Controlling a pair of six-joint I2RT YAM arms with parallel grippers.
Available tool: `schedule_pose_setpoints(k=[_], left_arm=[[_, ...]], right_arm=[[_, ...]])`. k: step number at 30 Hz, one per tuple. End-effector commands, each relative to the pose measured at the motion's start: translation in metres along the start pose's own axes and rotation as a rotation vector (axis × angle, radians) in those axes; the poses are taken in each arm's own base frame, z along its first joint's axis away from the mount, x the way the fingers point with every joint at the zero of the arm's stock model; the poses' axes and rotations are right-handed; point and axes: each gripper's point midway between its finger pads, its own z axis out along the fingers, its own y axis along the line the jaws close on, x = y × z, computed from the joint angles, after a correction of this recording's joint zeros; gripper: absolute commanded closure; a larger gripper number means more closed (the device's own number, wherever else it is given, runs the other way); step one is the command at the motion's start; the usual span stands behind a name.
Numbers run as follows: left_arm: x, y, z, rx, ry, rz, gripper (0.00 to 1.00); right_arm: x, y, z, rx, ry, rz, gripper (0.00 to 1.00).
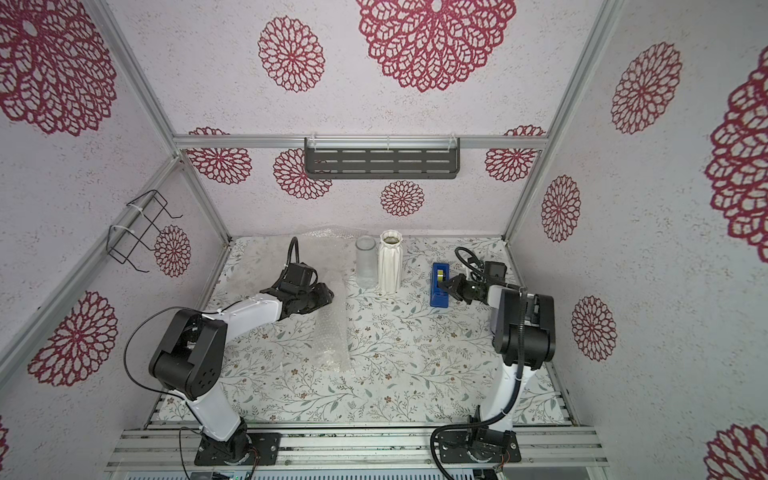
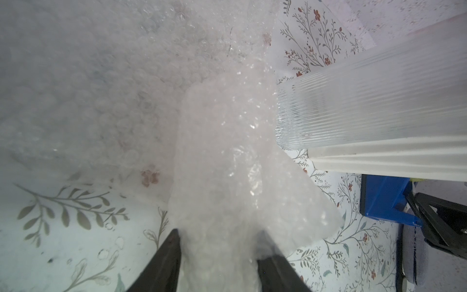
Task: Wrap vases in bubble wrap
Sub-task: Tear off the tape using the Tape Cutter.
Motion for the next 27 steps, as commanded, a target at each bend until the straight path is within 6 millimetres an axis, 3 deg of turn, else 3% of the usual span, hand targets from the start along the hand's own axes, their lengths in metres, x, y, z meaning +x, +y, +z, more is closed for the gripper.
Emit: schedule_pose_setpoints(k=[1,11,19,27], left_arm=[[0.026,0.005,0.008,-0.028,0.086,0.008,0.51],[0.026,0.006,0.005,-0.036,0.077,0.008,0.51],[0.026,0.006,0.003,-0.036,0.072,0.008,0.51],[0.029,0.01,0.003,-0.046,0.075,0.009,0.51]], right_arm=[[0.002,0.008,0.003,-0.058,0.009,-0.002,0.85],[-0.008,0.021,0.003,-0.136,-0.015,0.015,0.94],[-0.017,0.039,-0.013,-0.142,-0.06,-0.016,1.0],[-0.029,0.068,-0.037,-0.152,-0.147,-0.047,1.0]])
